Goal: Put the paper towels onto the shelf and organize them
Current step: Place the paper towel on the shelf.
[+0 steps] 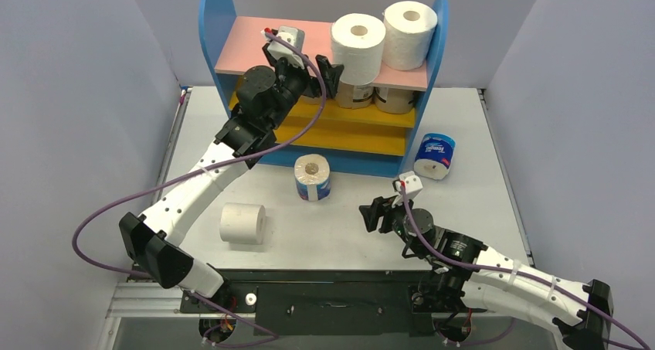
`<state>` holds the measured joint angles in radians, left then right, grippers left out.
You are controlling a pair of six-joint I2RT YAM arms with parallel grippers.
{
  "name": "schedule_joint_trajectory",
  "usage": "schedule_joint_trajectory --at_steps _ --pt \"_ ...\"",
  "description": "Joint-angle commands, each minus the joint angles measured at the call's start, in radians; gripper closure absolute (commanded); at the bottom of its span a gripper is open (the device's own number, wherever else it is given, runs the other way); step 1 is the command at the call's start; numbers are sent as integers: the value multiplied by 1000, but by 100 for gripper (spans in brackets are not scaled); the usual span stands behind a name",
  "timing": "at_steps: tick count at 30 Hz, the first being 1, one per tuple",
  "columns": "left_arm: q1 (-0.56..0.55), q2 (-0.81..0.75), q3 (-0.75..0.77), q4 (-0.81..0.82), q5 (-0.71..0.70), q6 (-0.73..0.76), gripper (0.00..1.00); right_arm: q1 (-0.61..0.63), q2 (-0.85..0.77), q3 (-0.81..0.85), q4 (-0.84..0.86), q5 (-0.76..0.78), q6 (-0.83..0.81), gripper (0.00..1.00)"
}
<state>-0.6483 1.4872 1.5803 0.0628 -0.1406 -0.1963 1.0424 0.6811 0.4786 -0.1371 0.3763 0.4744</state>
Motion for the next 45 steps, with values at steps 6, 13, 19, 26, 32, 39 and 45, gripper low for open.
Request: schedule_joint_trajectory --at_steps 6,13,19,26,32,39,45 --pt "-12 0 15 118 89 40 4 9 -20 -35 34 -2 39 42" --pt "-16 -54 -30 151 69 48 4 10 -36 -39 28 11 34 42" --pt "-93 -70 -47 180 -3 127 4 9 -31 -41 29 16 31 42" --pt "-157 -11 -2 178 -54 240 4 10 -37 -42 19 18 44 42" --pt "-174 23 8 222 -125 314 4 10 -61 -50 8 34 54 42" --pt "-174 61 36 245 -114 327 4 10 -57 -49 4 35 60 42" --pt "-174 115 85 244 -160 357 4 10 -82 -60 10 36 76 42"
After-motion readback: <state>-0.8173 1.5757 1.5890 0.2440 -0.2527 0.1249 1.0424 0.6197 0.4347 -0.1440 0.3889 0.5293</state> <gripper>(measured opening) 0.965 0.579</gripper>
